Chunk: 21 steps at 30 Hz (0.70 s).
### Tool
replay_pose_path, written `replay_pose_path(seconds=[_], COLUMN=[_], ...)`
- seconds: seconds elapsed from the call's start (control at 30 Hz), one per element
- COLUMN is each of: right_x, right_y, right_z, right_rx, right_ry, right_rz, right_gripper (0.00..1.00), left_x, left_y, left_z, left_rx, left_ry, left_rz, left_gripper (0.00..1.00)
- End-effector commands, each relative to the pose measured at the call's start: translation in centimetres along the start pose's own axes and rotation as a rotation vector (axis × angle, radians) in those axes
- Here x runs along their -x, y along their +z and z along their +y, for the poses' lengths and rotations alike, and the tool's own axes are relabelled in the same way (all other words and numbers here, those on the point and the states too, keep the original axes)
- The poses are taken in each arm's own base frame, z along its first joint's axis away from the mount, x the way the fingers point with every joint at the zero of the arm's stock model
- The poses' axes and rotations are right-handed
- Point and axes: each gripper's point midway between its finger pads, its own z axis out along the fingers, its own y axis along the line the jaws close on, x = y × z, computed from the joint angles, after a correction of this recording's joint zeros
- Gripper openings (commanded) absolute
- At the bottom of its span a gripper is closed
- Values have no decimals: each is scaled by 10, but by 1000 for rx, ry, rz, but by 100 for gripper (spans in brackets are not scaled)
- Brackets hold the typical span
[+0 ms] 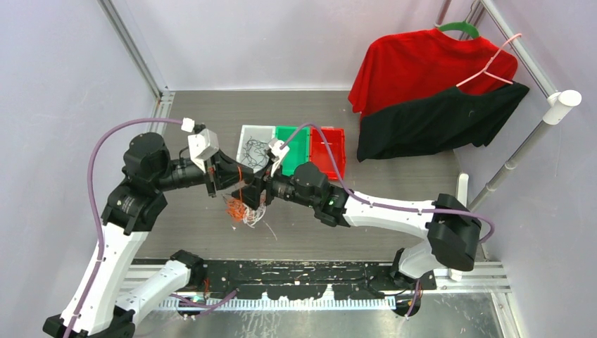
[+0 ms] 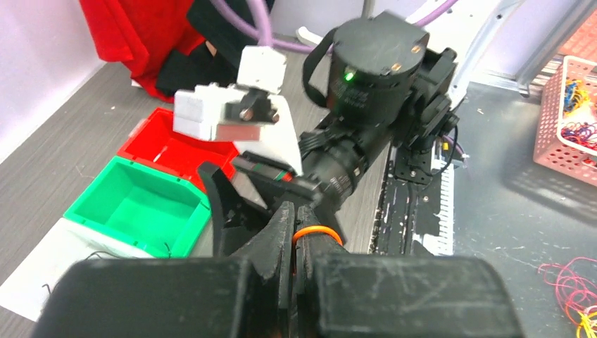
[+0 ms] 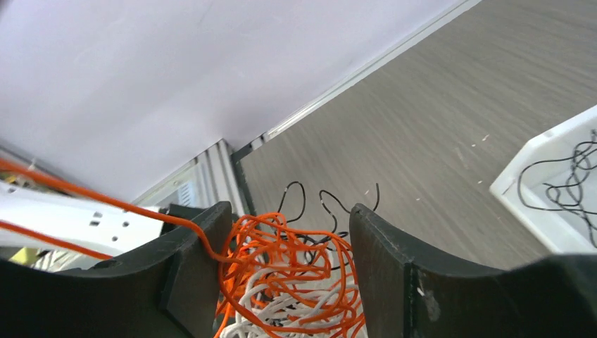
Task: Untangle the cables
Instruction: Untie the cable.
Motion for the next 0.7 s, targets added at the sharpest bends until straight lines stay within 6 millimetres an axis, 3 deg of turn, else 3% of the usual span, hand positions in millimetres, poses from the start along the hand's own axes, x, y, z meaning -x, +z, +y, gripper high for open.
replay_pose_path(seconds=[0.0, 0.27, 0.67], right_x=[-11, -73, -125], right_y=[8, -5, -26], right_z=[-35, -75, -114], right_rx=[-110, -200, -313], right_ry=[-52, -29, -32], right_rz=[-32, 54, 123], right_gripper=[66, 67, 69], left_x=[54, 93, 174], left_y=[-7, -14, -24], left_z=[-19, -29, -25], left_rx=[-58, -85, -42], left_ry=[53, 108, 287], left_rz=[-115, -169, -302], left_gripper=[0, 0, 0])
